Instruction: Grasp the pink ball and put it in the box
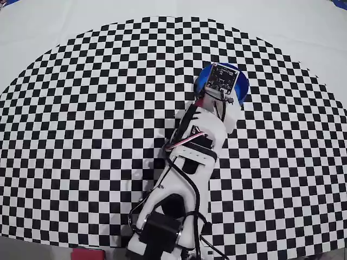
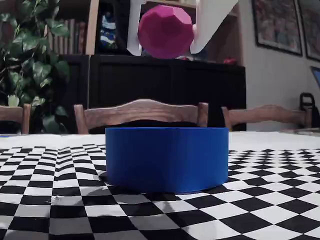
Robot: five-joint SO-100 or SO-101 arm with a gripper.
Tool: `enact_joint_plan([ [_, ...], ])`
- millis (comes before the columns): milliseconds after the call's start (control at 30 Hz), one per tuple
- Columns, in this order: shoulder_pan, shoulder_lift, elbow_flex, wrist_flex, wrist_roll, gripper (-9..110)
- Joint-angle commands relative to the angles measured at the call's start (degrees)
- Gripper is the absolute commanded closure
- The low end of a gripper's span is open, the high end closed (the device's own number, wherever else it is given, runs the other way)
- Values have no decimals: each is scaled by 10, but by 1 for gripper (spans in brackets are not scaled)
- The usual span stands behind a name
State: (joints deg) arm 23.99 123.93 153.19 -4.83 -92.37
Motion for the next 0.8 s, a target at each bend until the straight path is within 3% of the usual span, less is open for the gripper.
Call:
enact_joint_plan([
  [0,3,-11,-38,-4,5,101],
  [767,2,-146,-138,-11,5,101],
])
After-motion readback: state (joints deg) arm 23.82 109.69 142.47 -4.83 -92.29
